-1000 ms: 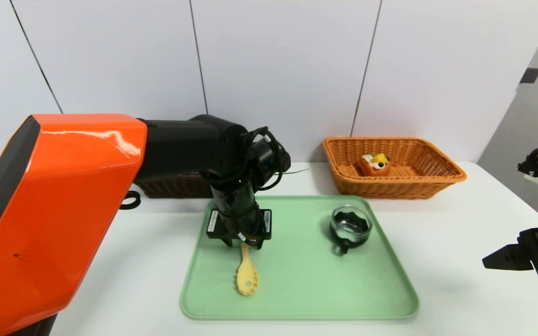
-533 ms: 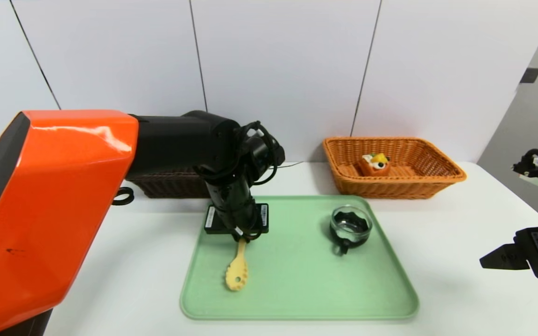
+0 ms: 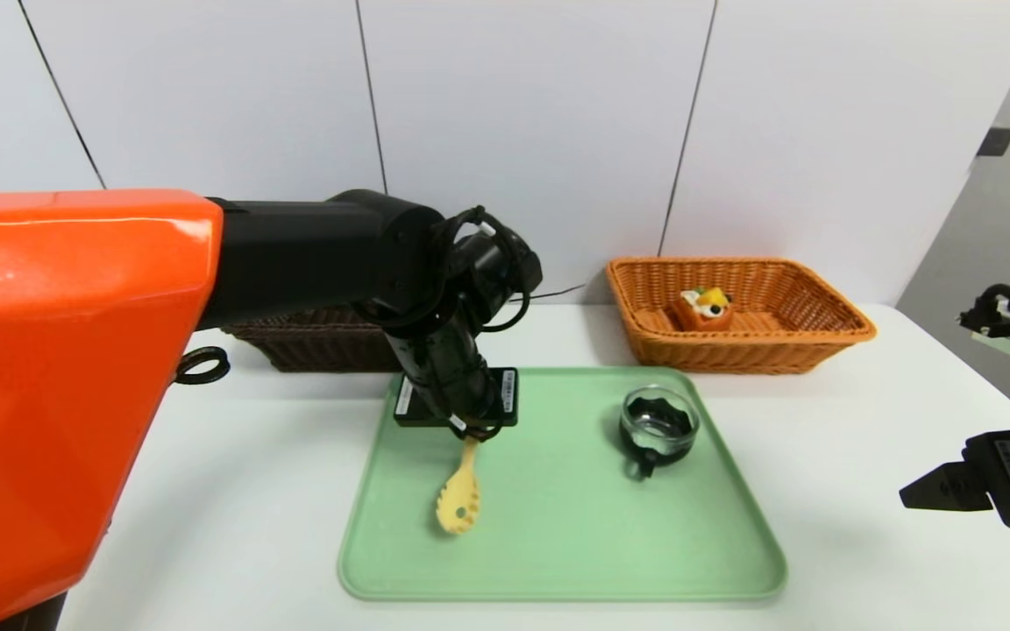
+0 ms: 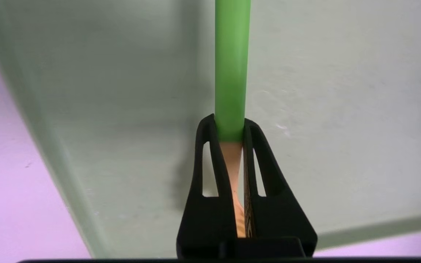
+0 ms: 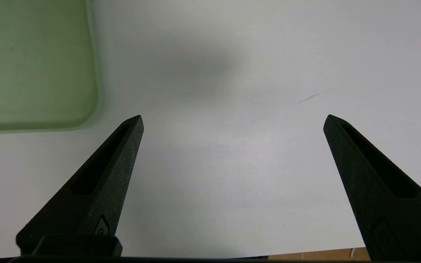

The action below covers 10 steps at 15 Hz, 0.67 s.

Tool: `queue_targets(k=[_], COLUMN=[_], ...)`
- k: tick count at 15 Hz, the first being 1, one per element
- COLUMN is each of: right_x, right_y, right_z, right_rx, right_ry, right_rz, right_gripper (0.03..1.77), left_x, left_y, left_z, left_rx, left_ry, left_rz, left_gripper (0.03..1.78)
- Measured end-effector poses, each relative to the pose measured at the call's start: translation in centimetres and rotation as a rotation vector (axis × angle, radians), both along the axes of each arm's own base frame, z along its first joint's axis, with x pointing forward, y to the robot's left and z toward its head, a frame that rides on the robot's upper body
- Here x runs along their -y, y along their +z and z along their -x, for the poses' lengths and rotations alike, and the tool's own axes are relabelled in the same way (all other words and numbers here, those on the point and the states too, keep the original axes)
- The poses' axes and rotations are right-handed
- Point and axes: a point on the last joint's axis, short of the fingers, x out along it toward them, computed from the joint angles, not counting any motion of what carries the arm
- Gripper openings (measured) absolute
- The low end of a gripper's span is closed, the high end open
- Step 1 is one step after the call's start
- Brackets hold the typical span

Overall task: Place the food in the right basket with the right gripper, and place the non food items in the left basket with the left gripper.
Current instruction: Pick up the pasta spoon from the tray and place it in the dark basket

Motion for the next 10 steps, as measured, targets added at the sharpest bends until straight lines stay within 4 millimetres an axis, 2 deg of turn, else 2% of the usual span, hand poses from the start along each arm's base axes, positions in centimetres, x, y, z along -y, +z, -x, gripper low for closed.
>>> queue_targets(k=[6,10], right_x=[0.0,0.0], right_y=[0.0,-0.2], right_z=[0.2,0.7], right_rx=[0.003,-0.001], right_ry=[0.003,0.009], right_rz=[0.001,0.002], right_gripper=[1.7,1.7], left_x=[2.6,3.1], left_y=[5.5,9.5], left_z=[2.6,2.8], left_rx=[0.206,0.446], left_ry=[-0.184,-0.178], left_rz=[0.29,0.458], left_gripper=[0.13,0.13])
